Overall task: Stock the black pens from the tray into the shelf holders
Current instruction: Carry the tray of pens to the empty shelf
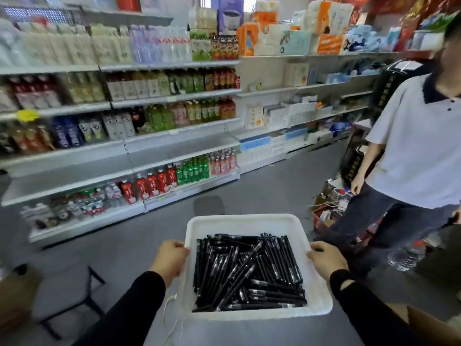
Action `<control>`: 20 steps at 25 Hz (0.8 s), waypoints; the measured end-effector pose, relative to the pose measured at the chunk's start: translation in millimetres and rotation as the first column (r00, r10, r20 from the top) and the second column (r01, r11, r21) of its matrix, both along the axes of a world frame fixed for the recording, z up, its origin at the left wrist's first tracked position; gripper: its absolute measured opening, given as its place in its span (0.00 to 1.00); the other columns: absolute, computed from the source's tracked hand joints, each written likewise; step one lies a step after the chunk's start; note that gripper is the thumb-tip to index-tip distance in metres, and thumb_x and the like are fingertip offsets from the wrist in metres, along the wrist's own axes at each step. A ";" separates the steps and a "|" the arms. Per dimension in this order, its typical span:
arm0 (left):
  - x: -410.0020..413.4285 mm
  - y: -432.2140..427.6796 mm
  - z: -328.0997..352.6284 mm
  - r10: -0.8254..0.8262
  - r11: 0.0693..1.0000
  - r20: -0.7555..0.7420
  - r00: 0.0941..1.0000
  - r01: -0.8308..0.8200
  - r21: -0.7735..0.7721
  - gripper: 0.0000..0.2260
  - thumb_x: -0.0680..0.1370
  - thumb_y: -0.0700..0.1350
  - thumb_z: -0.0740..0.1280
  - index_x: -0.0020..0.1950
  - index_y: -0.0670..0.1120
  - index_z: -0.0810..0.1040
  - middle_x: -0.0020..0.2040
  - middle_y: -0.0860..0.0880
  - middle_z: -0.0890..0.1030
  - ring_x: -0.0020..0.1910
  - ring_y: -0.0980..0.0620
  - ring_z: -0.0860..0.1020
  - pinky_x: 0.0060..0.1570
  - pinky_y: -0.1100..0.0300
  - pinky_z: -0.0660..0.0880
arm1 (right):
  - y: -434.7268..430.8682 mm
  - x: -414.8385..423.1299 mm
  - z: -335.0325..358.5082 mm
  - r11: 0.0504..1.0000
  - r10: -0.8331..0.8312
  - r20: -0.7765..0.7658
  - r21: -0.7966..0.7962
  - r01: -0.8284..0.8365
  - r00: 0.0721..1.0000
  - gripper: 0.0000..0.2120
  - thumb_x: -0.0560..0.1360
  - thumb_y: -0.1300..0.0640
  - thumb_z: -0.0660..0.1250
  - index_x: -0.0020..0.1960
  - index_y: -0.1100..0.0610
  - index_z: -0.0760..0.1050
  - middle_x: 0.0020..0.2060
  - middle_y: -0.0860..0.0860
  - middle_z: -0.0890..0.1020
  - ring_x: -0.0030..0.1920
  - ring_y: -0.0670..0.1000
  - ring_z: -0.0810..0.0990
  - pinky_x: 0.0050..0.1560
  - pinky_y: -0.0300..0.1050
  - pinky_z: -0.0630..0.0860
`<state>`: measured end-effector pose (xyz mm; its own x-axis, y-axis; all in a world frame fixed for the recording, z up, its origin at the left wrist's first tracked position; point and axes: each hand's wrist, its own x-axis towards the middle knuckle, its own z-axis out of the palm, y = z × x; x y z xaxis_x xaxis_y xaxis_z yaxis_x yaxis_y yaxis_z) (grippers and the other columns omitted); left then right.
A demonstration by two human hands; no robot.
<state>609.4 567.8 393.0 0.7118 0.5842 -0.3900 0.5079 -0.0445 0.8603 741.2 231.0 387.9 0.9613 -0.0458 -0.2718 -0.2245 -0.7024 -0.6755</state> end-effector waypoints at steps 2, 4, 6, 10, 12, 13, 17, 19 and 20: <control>21.0 10.3 -1.8 0.024 1.000 0.003 1.000 -0.024 -0.009 0.07 0.79 0.36 0.64 0.42 0.44 0.73 0.40 0.41 0.71 0.40 0.46 0.69 0.39 0.54 0.65 | 11.0 30.0 1.1 0.999 0.033 -0.007 -0.015 -0.033 0.999 0.08 0.76 0.59 0.66 0.53 0.52 0.81 0.53 0.53 0.84 0.49 0.55 0.79 0.51 0.44 0.72; 42.3 21.2 -4.8 0.065 0.998 -0.005 0.998 -0.065 -0.014 0.06 0.79 0.36 0.65 0.42 0.42 0.75 0.40 0.40 0.73 0.39 0.46 0.70 0.38 0.55 0.66 | 25.1 59.0 4.0 0.997 0.067 0.001 -0.030 -0.067 0.998 0.08 0.77 0.59 0.66 0.54 0.53 0.80 0.53 0.53 0.83 0.51 0.56 0.79 0.52 0.45 0.73; 68.9 37.4 -9.7 0.085 0.996 -0.006 0.996 -0.085 -0.022 0.05 0.79 0.37 0.65 0.44 0.39 0.78 0.39 0.39 0.74 0.38 0.45 0.71 0.37 0.55 0.66 | 44.9 90.0 7.0 0.994 0.104 0.000 -0.038 -0.104 0.995 0.05 0.77 0.60 0.65 0.51 0.53 0.78 0.50 0.53 0.81 0.49 0.55 0.78 0.52 0.45 0.73; 133.2 86.4 -19.6 0.113 0.993 -0.016 0.993 -0.114 -0.033 0.04 0.80 0.38 0.66 0.46 0.39 0.78 0.37 0.40 0.73 0.35 0.48 0.70 0.34 0.58 0.66 | 97.1 160.4 4.4 0.992 0.121 -0.006 -0.021 -0.121 0.993 0.05 0.78 0.60 0.65 0.50 0.51 0.77 0.49 0.52 0.81 0.48 0.54 0.78 0.50 0.45 0.72; 164.4 112.7 -19.8 0.129 0.992 -0.020 0.991 -0.129 -0.011 0.05 0.80 0.38 0.66 0.44 0.40 0.77 0.35 0.42 0.72 0.32 0.49 0.69 0.32 0.59 0.66 | 124.8 193.7 5.6 0.993 0.118 -0.008 -0.010 -0.119 0.993 0.05 0.78 0.61 0.65 0.51 0.53 0.77 0.50 0.53 0.81 0.48 0.54 0.78 0.49 0.44 0.70; 180.4 125.4 -18.8 0.132 0.991 -0.017 0.991 -0.132 0.003 0.05 0.80 0.37 0.65 0.44 0.40 0.76 0.34 0.43 0.71 0.31 0.50 0.68 0.31 0.60 0.65 | 138.7 211.0 7.9 0.993 0.118 -0.004 -0.010 -0.118 0.993 0.05 0.78 0.62 0.65 0.51 0.53 0.77 0.49 0.53 0.80 0.48 0.55 0.77 0.48 0.43 0.69; 239.4 166.7 -12.3 0.146 0.989 0.000 0.989 -0.146 -0.001 0.06 0.80 0.37 0.65 0.43 0.42 0.75 0.35 0.43 0.72 0.31 0.50 0.68 0.30 0.61 0.64 | 186.5 275.9 24.0 0.992 0.125 0.003 0.011 -0.125 0.992 0.05 0.78 0.63 0.65 0.51 0.55 0.76 0.47 0.53 0.80 0.47 0.55 0.77 0.48 0.43 0.68; 262.4 183.4 -10.6 0.156 0.988 0.003 0.988 -0.156 -0.013 0.06 0.79 0.36 0.65 0.42 0.43 0.74 0.34 0.44 0.71 0.31 0.49 0.69 0.31 0.61 0.64 | 205.9 307.3 22.7 0.992 0.124 -0.009 0.025 -0.123 0.992 0.06 0.78 0.62 0.65 0.52 0.55 0.78 0.46 0.52 0.82 0.46 0.54 0.80 0.47 0.45 0.72; 272.5 191.0 -10.2 0.162 0.987 0.002 0.987 -0.162 -0.011 0.07 0.79 0.36 0.65 0.42 0.43 0.73 0.33 0.45 0.71 0.31 0.49 0.68 0.30 0.61 0.64 | 214.8 320.0 20.6 0.993 0.116 -0.015 0.031 -0.115 0.993 0.06 0.78 0.61 0.66 0.52 0.54 0.79 0.46 0.52 0.83 0.45 0.53 0.80 0.47 0.45 0.73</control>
